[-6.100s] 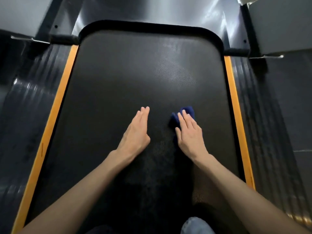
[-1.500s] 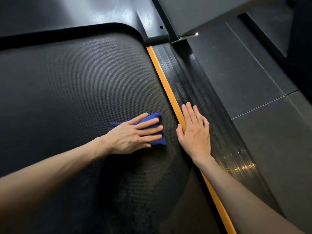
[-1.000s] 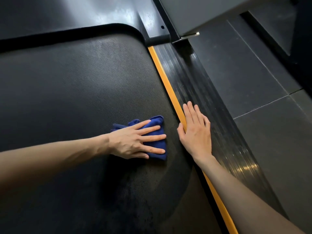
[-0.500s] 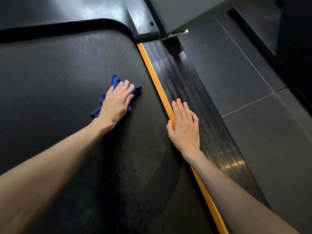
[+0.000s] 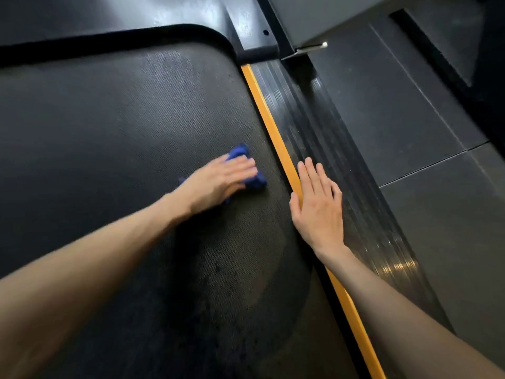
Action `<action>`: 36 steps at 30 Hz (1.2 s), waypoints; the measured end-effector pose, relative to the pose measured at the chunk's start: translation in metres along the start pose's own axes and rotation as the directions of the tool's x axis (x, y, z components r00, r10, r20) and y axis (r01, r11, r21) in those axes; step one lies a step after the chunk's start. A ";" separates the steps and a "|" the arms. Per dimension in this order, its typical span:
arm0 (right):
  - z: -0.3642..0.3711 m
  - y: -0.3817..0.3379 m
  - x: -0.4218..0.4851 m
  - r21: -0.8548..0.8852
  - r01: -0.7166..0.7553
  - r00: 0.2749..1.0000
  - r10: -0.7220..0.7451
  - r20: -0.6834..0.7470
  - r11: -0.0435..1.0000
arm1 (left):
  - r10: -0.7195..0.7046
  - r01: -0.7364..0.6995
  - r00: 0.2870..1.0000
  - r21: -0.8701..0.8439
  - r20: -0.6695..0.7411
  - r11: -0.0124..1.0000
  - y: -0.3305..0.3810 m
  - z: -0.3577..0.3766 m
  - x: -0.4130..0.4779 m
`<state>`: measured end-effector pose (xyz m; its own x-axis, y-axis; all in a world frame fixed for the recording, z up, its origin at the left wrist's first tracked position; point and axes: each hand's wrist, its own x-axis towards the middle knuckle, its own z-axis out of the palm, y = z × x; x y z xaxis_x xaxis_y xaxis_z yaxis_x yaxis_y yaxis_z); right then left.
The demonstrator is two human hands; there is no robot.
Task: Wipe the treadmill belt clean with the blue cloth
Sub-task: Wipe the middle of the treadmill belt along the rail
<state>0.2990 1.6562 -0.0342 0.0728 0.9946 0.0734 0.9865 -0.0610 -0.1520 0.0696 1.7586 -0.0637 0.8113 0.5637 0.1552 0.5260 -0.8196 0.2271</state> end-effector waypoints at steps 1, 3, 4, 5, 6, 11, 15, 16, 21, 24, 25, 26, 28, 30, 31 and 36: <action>0.000 -0.001 0.000 -0.005 0.001 1.000 -0.001 -0.002 1.000 | -0.118 0.119 0.992 0.029 -0.032 0.992 -0.017 -0.003 0.008; 0.001 0.000 0.000 -0.008 0.001 1.000 -0.001 -0.001 1.000 | -0.260 0.263 0.963 0.044 -0.068 0.964 -0.025 -0.006 0.027; 0.001 0.000 0.001 -0.006 0.002 1.000 -0.002 0.001 1.000 | -0.312 0.317 0.944 0.037 -0.104 0.948 -0.016 -0.005 0.033; 0.001 0.000 0.001 0.002 0.002 1.000 -0.002 0.005 1.000 | -0.324 0.330 0.938 0.030 -0.124 0.943 -0.002 -0.002 0.036; 0.000 0.000 0.001 0.014 -0.002 1.000 0.002 0.007 1.000 | -0.279 0.283 0.952 0.014 -0.122 0.959 0.019 0.003 0.033; -0.003 0.000 0.000 0.090 -0.003 0.999 0.007 -0.047 0.996 | 0.325 -0.316 0.933 -0.083 0.152 0.945 0.107 0.012 -0.027; -0.002 -0.001 0.001 0.085 0.012 0.999 -0.008 -0.049 0.996 | 0.410 -0.410 0.907 -0.022 0.092 0.912 0.062 0.003 -0.001; -0.001 0.000 0.001 0.081 0.008 0.999 -0.004 -0.051 0.997 | 0.269 -0.270 0.963 0.024 0.036 0.963 0.034 0.003 0.014; 0.001 0.000 0.003 0.060 -0.001 0.998 0.005 -0.066 0.998 | -0.430 0.432 0.901 0.046 -0.059 0.901 -0.041 -0.005 0.055; -0.001 0.000 0.001 0.054 -0.010 0.999 0.012 -0.039 0.998 | -0.301 0.308 0.947 0.053 -0.111 0.950 0.002 0.001 0.051; -0.001 0.000 0.001 0.050 -0.006 0.999 0.008 -0.036 0.999 | -0.165 0.170 0.982 0.047 -0.096 0.984 0.022 0.007 0.040; -0.001 -0.001 0.001 0.048 -0.001 0.999 0.002 -0.036 0.999 | -0.022 0.024 0.997 0.030 -0.068 0.999 0.043 0.012 0.025; -0.001 0.000 0.001 0.047 0.005 0.999 -0.003 -0.038 0.999 | 0.193 -0.191 0.980 -0.049 0.040 0.980 0.082 0.015 -0.006; 0.001 0.001 0.001 0.036 -0.001 0.999 0.002 -0.041 0.999 | 0.328 -0.322 0.934 -0.068 0.144 0.944 0.093 0.009 -0.020; 0.001 0.001 0.001 0.033 0.003 0.999 -0.002 -0.039 0.999 | 0.392 -0.385 0.907 -0.072 0.155 0.920 0.085 0.006 -0.017; 0.001 0.001 0.001 0.052 -0.004 0.999 0.006 -0.038 0.999 | -0.037 0.038 0.999 0.090 -0.014 0.995 -0.017 -0.001 0.028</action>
<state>0.2997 1.6571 -0.0349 0.0839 0.9904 0.1102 0.9772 -0.0602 -0.2035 0.0828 1.7887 -0.0622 0.7878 0.5947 0.1604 0.5770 -0.8037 0.1455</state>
